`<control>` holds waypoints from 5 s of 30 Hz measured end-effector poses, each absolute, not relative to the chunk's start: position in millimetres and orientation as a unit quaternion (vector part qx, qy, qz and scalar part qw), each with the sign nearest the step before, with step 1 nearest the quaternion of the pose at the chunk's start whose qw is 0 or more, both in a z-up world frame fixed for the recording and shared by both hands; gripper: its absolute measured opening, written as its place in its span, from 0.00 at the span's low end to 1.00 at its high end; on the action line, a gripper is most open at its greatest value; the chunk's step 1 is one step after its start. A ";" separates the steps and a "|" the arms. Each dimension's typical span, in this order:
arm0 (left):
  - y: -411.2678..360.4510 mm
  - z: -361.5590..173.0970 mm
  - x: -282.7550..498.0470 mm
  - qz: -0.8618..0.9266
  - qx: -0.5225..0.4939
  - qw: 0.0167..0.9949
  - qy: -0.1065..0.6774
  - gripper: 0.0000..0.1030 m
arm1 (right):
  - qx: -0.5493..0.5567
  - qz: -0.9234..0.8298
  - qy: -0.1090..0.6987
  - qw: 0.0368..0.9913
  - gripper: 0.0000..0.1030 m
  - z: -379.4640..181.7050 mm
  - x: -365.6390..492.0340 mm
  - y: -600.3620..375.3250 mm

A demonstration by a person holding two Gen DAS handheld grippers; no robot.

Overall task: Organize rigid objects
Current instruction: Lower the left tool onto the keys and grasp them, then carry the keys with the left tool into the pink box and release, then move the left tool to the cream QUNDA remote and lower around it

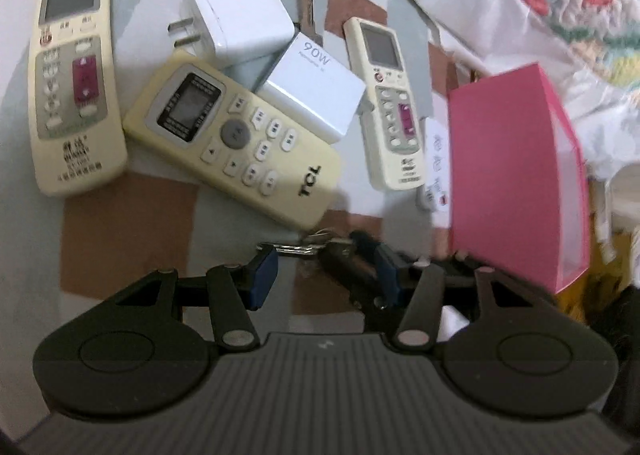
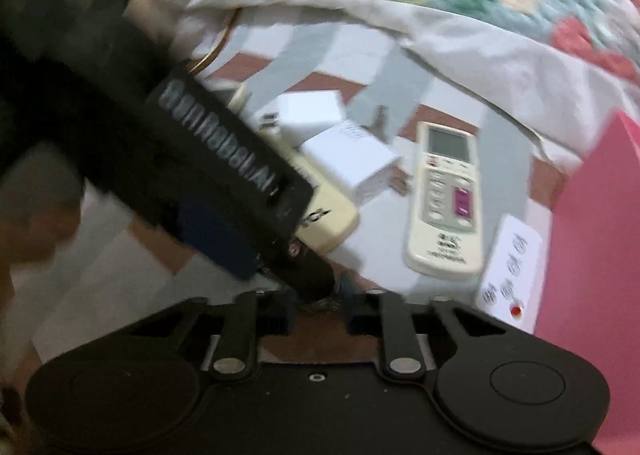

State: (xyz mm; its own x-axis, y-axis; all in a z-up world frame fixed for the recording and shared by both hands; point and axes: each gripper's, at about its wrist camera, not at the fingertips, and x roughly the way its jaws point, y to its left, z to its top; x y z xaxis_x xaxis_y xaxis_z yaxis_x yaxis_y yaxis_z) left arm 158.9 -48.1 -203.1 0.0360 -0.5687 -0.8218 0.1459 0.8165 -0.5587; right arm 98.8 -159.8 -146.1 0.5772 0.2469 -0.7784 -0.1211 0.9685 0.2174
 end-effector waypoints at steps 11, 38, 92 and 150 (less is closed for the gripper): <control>-44.4 -206.4 154.6 -0.239 -0.182 0.698 0.651 0.43 | 0.288 0.098 0.447 0.841 0.04 -159.4 77.8 -183.9; -66.6 -92.0 117.0 -0.321 -0.138 0.755 0.554 0.11 | 0.257 0.094 0.377 0.885 0.05 -61.4 37.2 -214.4; -306.9 -84.0 97.9 -0.403 0.128 0.728 0.540 0.49 | 0.146 -0.101 0.447 0.877 0.28 -100.9 -0.8 -383.9; 74.0 -165.6 225.9 -0.119 -0.116 0.807 0.567 0.66 | 0.028 0.272 0.415 0.868 0.71 -148.5 149.6 -78.4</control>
State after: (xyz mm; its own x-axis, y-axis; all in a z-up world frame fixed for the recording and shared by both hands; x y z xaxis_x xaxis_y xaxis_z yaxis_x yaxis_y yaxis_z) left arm 225.9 74.0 -165.6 0.3296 -0.3229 -0.8872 0.0603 0.9450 -0.3215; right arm 149.6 -78.4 -148.5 0.5071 0.4957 -0.7051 -0.4495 0.8501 0.2743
